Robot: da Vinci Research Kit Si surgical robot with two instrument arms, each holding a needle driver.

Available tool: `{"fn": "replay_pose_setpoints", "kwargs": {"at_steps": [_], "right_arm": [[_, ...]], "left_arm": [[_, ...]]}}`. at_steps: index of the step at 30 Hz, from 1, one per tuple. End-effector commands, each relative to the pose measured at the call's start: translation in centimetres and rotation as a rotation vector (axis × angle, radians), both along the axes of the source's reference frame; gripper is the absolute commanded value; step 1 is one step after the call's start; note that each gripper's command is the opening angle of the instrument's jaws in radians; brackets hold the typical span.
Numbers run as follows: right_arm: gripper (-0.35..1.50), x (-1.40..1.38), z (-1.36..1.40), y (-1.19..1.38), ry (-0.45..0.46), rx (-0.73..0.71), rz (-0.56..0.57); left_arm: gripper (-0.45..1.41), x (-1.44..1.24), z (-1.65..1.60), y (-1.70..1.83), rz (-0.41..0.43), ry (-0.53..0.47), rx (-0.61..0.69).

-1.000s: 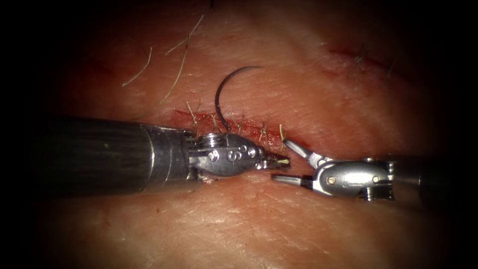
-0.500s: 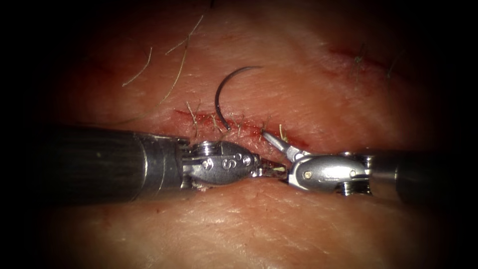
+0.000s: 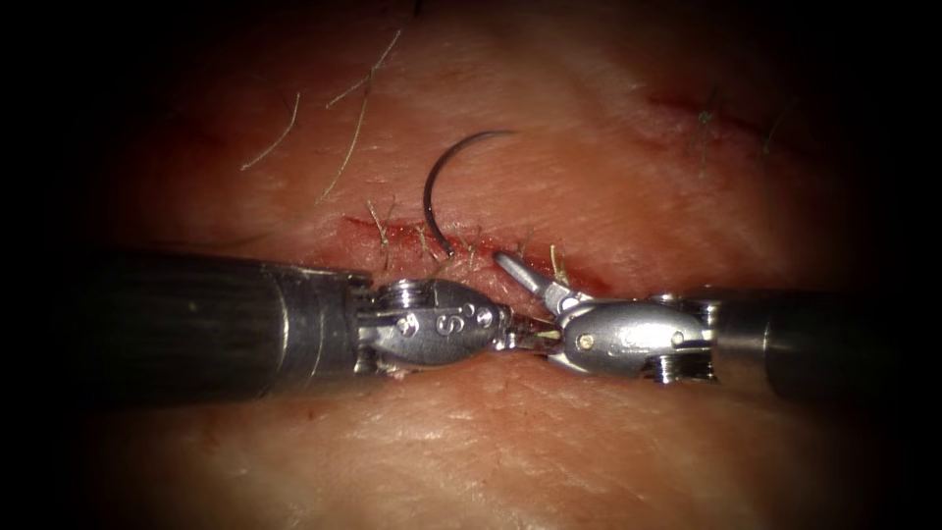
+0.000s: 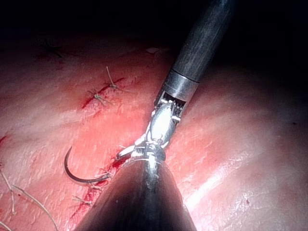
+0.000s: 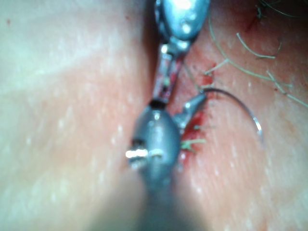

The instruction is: Wound Closure

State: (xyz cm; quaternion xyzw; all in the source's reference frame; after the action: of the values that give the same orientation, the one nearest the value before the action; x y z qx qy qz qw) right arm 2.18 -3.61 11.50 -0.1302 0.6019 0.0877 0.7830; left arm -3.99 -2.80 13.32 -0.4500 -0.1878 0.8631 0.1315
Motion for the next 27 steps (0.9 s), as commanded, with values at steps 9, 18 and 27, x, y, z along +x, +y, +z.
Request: {"fn": "replay_pose_setpoints", "kwargs": {"at_steps": [9,18,27], "right_arm": [[-0.15,0.18,0.09,-0.08,0.008,-0.067,-0.1],[0.31,0.01,0.07,-0.09,-0.05,-0.052,-0.093],[1.35,-0.63,-0.25,-0.29,-0.068,0.059,-0.028]], "left_arm": [[-0.45,-0.08,0.01,-0.04,-0.001,0.0,0.002],[-0.45,0.01,-0.06,-0.04,0.005,-0.005,0.007],[-0.45,0.69,-0.21,-0.09,-0.003,0.015,-0.022]]}}
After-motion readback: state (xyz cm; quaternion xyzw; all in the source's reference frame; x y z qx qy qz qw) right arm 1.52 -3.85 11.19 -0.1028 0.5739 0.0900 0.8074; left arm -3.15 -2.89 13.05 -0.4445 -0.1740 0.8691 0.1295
